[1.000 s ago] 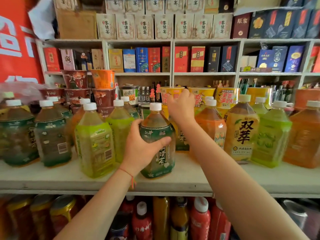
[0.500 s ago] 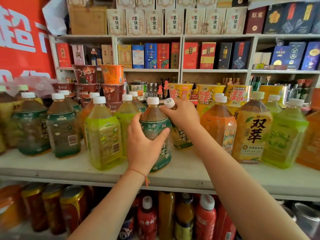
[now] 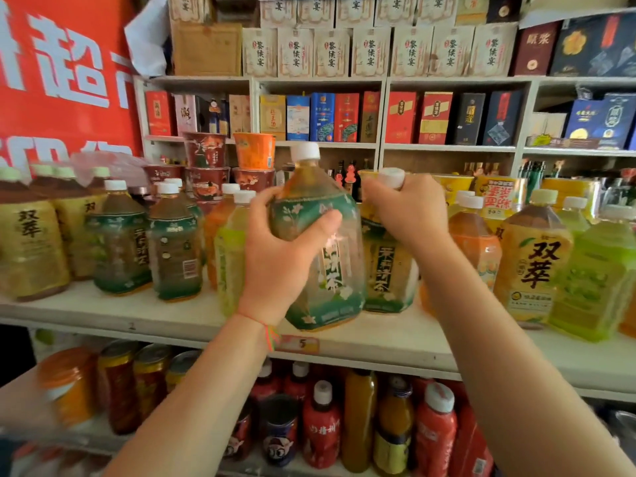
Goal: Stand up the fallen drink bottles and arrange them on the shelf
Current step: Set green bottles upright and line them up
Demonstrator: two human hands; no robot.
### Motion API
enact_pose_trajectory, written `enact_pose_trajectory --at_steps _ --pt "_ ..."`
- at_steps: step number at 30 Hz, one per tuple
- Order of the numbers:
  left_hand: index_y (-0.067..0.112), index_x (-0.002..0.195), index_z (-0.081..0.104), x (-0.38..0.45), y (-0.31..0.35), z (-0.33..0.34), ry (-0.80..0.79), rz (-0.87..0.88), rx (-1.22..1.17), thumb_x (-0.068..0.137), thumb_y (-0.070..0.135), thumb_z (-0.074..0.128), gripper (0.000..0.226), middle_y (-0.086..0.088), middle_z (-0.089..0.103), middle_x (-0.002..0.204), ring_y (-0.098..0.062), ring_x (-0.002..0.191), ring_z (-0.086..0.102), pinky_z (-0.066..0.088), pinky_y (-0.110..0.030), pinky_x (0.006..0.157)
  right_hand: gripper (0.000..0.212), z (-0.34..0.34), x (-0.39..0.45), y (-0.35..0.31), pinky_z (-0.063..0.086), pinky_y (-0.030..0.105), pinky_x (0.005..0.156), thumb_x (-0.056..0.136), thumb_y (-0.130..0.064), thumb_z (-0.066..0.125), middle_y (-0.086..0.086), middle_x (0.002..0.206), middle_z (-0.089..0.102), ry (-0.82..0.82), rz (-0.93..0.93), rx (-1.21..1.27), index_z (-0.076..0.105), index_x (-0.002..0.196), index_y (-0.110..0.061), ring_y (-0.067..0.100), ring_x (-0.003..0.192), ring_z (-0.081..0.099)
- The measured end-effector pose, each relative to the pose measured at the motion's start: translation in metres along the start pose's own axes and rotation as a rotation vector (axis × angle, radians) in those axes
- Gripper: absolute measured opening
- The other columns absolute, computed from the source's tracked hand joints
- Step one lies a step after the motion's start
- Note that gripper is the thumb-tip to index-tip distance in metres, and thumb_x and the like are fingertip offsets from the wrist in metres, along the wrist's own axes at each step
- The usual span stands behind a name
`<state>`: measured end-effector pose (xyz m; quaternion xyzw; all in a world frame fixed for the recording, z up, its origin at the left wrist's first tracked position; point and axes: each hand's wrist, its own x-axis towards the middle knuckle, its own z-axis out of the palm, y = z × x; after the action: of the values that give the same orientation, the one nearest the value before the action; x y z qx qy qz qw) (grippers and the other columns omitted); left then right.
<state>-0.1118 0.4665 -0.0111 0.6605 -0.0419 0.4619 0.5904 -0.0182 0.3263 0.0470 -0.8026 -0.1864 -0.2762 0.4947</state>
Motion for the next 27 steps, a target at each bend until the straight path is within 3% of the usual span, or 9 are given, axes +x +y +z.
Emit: enact_pose_trajectory --at_steps 3,6,8,10,12,14,18,23,27 --pt "0.028 0.122 0.055 0.017 0.018 -0.044 0.031 -0.062 -0.045 0.077 0.034 0.086 0.055 0.011 0.069 0.112 -0.001 0.096 0.069 0.052 -0.018 0.080 0.038 -0.004 -0.016 -0.048 0.058 0.038 0.070 0.086 -0.044 0.067 0.009 0.082 0.075 -0.101 0.029 0.064 0.071 0.081 -0.007 0.020 0.068 0.069" --pt "0.026 0.120 0.057 0.039 0.021 -0.097 -0.008 -0.120 -0.050 0.078 0.033 0.085 0.051 0.009 0.072 0.111 -0.007 0.096 0.072 0.056 -0.024 0.079 0.030 0.009 -0.032 -0.088 0.055 0.029 0.066 0.085 -0.048 0.070 -0.004 0.074 0.072 -0.222 0.041 0.147 0.067 0.078 -0.019 0.009 0.068 0.069" --pt "0.024 0.124 0.059 0.052 0.015 -0.133 -0.018 -0.123 -0.006 0.078 0.037 0.084 0.054 0.009 0.072 0.112 -0.006 0.095 0.072 0.054 -0.018 0.076 0.029 0.031 -0.041 -0.110 0.057 0.028 0.067 0.084 -0.048 0.072 -0.006 0.073 0.073 -0.295 0.045 0.175 0.067 0.078 -0.020 0.009 0.069 0.071" --pt "0.025 0.124 0.058 0.063 0.003 -0.171 0.008 -0.083 0.084 0.078 0.039 0.084 0.054 0.012 0.069 0.112 -0.002 0.096 0.068 0.051 -0.015 0.078 0.030 0.065 -0.048 -0.130 0.059 0.035 0.077 0.084 -0.048 0.072 0.000 0.082 0.076 -0.321 0.060 0.189 0.070 0.082 -0.018 0.017 0.077 0.073" --pt "0.028 0.123 0.055 0.071 -0.013 -0.203 0.051 -0.035 0.157 0.077 0.039 0.085 0.056 0.014 0.065 0.113 -0.002 0.101 0.064 0.050 -0.023 0.088 0.030 0.100 -0.054 -0.146 0.059 0.042 0.084 0.082 -0.047 0.073 0.002 0.084 0.077 -0.300 0.074 0.232 0.072 0.081 -0.017 0.021 0.081 0.073" --pt "0.028 0.127 0.052 0.079 -0.033 -0.237 0.106 0.014 0.209 0.077 0.039 0.086 0.061 0.016 0.061 0.115 -0.003 0.106 0.062 0.051 -0.028 0.094 0.029 0.136 -0.059 -0.162 0.059 0.039 0.081 0.083 -0.045 0.073 0.000 0.078 0.074 -0.258 0.094 0.267 0.069 0.074 -0.018 0.019 0.077 0.072" --pt "0.033 0.129 0.049 0.096 -0.072 -0.281 0.157 0.077 0.247 0.070 0.055 0.084 0.072 0.008 0.060 0.125 -0.011 0.114 0.061 0.052 -0.038 0.101 0.034 0.195 -0.067 -0.178 0.048 0.027 0.058 0.085 -0.041 0.071 -0.004 0.061 0.064 -0.124 0.083 0.275 0.062 0.062 -0.018 0.012 0.059 0.062" --pt "0.021 0.129 0.052 0.108 -0.098 -0.299 0.050 0.203 0.274 0.076 0.039 0.086 0.066 0.020 0.054 0.119 0.014 0.111 0.050 0.038 -0.003 0.095 0.028 0.232 -0.069 -0.174 0.050 0.030 0.059 0.084 -0.040 0.069 0.003 0.066 0.071 -0.072 0.087 0.253 0.067 0.066 -0.019 0.011 0.058 0.062" --pt "0.020 0.129 0.051 0.116 -0.110 -0.296 0.001 0.241 0.211 0.078 0.035 0.085 0.063 0.020 0.055 0.119 0.015 0.111 0.051 0.037 -0.001 0.092 0.031 0.244 -0.068 -0.170 0.041 0.021 0.049 0.085 -0.034 0.070 0.002 0.055 0.060 -0.058 0.040 0.161 0.064 0.060 -0.016 0.006 0.050 0.053"
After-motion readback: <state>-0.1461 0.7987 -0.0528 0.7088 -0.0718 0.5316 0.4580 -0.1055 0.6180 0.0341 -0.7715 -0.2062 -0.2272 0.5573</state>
